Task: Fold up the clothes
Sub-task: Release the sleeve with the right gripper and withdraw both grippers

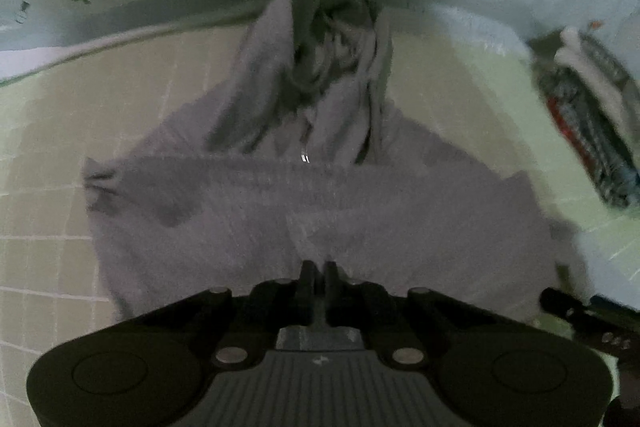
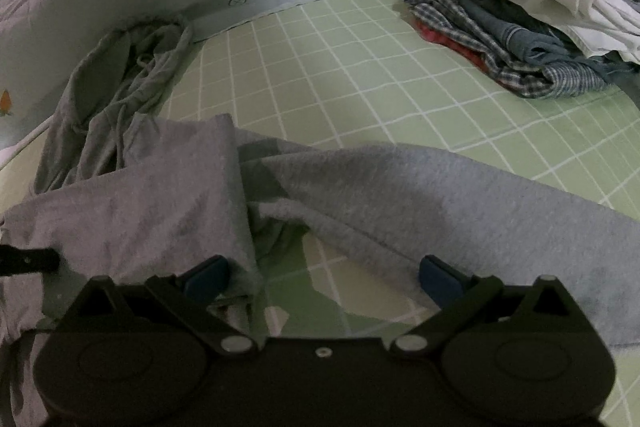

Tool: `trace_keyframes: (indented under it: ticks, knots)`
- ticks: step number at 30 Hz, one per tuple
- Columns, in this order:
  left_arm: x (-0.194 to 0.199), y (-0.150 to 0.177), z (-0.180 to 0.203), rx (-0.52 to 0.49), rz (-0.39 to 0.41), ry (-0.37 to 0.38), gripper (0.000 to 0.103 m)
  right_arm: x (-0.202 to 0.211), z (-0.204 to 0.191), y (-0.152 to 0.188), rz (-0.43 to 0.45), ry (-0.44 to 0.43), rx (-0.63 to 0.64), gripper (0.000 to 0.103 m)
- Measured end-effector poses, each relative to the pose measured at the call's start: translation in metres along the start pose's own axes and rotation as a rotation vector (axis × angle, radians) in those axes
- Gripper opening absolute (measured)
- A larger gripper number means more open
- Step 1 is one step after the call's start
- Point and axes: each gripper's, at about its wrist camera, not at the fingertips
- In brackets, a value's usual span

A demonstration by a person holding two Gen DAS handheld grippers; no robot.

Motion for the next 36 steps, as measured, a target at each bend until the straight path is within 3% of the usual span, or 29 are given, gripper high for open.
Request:
trace_keyframes:
  ticks: [6, 12, 14, 16, 18, 21, 24, 30, 36]
  knots:
    - [0.050, -0.006, -0.035, 0.051, 0.136, -0.141, 0.005, 0.009, -0.007, 0.001, 0.010, -0.024, 0.014, 0.103]
    - [0.046, 0.006, -0.085, 0.218, 0.041, -0.238, 0.011, 0.016, -0.007, 0.004, 0.011, -0.024, 0.010, 0.103]
    - [0.051, 0.009, -0.090, 0.228, 0.035, -0.253, 0.024, 0.021, -0.005, 0.004, 0.023, -0.020, 0.004, 0.103]
    - [0.058, 0.010, -0.085, 0.209, 0.054, -0.258, 0.055, 0.025, 0.000, 0.005, 0.031, -0.017, -0.018, 0.103]
    - [0.066, 0.011, -0.076, 0.178, 0.085, -0.258, 0.074, 0.025, 0.011, 0.006, 0.017, -0.027, -0.089, 0.103]
    - [0.076, 0.011, -0.059, 0.128, 0.110, -0.278, 0.087, 0.028, 0.033, 0.012, 0.003, -0.039, -0.188, 0.103]
    - [0.086, 0.015, -0.043, 0.095, 0.124, -0.288, 0.089, 0.032, 0.054, 0.021, -0.002, -0.038, -0.273, 0.103]
    - [0.107, 0.030, -0.018, 0.091, 0.140, -0.269, 0.092, 0.048, 0.094, 0.032, 0.094, 0.137, -0.168, 0.103]
    - [0.121, 0.048, -0.001, 0.079, 0.137, -0.299, 0.092, 0.038, 0.155, 0.039, 0.121, 0.234, -0.179, 0.103]
Point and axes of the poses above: each gripper's, at about its wrist camera, not at the fingertips, and x roughly against the way its jaws point, z to its right, y to its underside, and after that the axes turned 1 degree about -x, right-handed
